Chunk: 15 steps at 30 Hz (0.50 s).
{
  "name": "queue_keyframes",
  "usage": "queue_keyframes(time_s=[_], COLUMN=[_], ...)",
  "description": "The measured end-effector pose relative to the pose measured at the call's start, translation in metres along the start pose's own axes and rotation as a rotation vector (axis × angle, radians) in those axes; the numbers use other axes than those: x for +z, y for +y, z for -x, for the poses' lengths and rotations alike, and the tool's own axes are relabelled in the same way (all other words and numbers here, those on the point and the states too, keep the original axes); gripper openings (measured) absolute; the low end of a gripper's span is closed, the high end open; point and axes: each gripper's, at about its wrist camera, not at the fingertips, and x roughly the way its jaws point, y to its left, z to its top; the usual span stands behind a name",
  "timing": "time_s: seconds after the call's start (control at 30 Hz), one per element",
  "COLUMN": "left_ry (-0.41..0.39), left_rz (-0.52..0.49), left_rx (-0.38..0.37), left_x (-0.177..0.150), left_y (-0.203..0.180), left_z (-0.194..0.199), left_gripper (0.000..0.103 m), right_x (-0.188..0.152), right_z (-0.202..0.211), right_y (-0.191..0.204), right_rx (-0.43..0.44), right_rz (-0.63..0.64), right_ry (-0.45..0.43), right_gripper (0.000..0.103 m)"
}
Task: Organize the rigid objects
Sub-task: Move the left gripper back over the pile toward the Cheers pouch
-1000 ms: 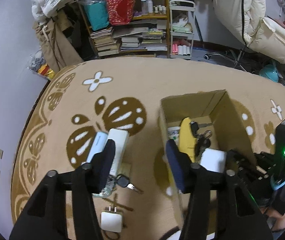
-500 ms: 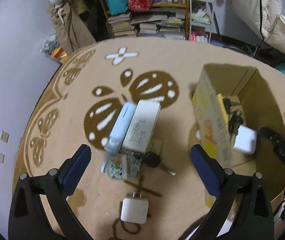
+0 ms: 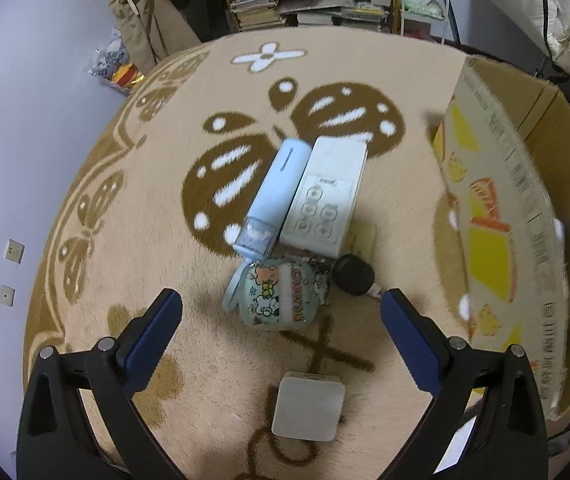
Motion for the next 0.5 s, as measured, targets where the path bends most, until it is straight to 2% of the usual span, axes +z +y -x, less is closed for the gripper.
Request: queue_keyframes(time_s=[0.13,0.5], left_ry=[0.026,0.104], left_rz=[0.009,-0.038], left_rx=[0.000,0.097], left_x=[-0.002,-0.011], left_y=[0.004,0.007], left_z=[-0.014,-0.050], left_gripper=[0.099,0.099], right_x=[0.000,0.000], right_z=[0.000,0.000], right_y=[0.000,0.000], right_rx=[0.000,0.000], right_rz=[0.001,0.000], right_ry=[0.000,0.000], right_gripper=[0.009,0.009])
